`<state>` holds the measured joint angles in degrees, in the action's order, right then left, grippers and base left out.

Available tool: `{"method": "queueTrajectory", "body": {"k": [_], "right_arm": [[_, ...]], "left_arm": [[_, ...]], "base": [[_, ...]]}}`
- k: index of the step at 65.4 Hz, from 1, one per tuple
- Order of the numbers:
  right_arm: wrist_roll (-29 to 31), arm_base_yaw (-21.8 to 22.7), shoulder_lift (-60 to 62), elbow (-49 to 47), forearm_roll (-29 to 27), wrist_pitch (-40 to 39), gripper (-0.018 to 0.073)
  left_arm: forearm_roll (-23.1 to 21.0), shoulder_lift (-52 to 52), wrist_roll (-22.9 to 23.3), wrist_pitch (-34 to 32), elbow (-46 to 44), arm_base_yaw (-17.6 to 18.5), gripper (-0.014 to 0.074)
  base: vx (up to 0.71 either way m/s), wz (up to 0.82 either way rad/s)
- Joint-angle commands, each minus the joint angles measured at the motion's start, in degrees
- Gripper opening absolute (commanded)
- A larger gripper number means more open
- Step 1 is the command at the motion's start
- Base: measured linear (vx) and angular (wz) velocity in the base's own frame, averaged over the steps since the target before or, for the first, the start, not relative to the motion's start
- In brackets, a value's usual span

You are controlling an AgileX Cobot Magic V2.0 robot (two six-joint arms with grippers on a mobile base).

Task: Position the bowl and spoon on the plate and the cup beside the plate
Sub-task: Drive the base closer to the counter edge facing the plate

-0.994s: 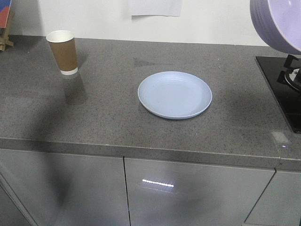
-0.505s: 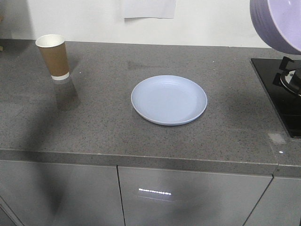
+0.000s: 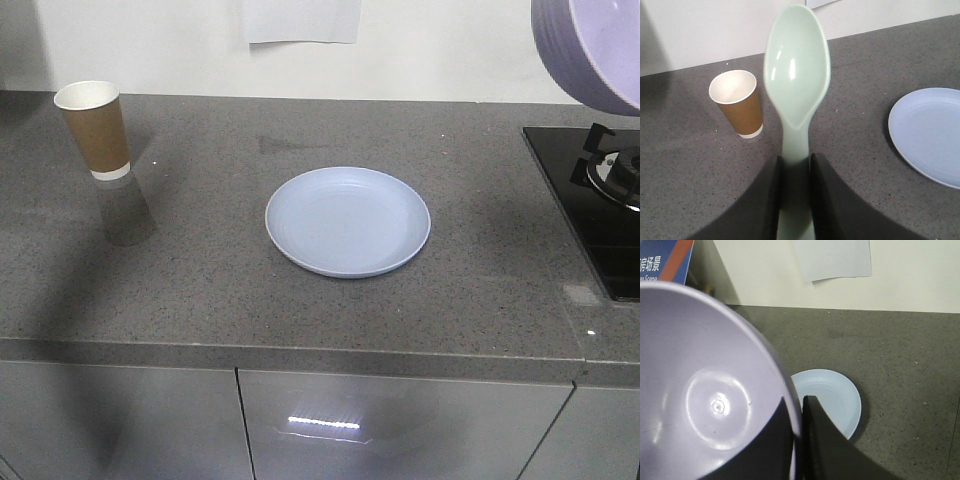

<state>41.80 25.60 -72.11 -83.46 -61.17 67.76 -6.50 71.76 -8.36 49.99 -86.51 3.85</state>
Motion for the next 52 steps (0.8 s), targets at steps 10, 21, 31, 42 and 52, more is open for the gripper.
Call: {"method": "queueTrajectory", "body": {"k": [10,21,31,42,52], "right_arm": [[0.47,0.23,1.41,-1.66,-3.70,-1.91,-0.0006],[0.47,0.23,1.41,-1.66,-3.70,-1.91,-0.0006],[0.47,0.23,1.41,-1.66,-3.70,-1.91,-0.0006],[0.47,0.23,1.41,-1.66,-3.70,-1.91,-0.0006],[0.47,0.23,1.41,-1.66,-3.70,-1.91,-0.0006]], "left_arm": [[-0.75,-1.34,0.42,-3.82,-1.53,0.22,-0.0006],[-0.75,-1.34,0.42,-3.82,-1.53,0.22,-0.0006],[-0.75,-1.34,0.42,-3.82,-1.53,0.22,-0.0006],[-0.75,-1.34,0.42,-3.82,-1.53,0.22,-0.0006],[-0.75,-1.34,0.42,-3.82,-1.53,0.22,-0.0006]], "base": [[0.04,-0.02],[0.04,-0.03],[0.04,-0.03],[0.05,-0.01],[0.06,-0.01]]}}
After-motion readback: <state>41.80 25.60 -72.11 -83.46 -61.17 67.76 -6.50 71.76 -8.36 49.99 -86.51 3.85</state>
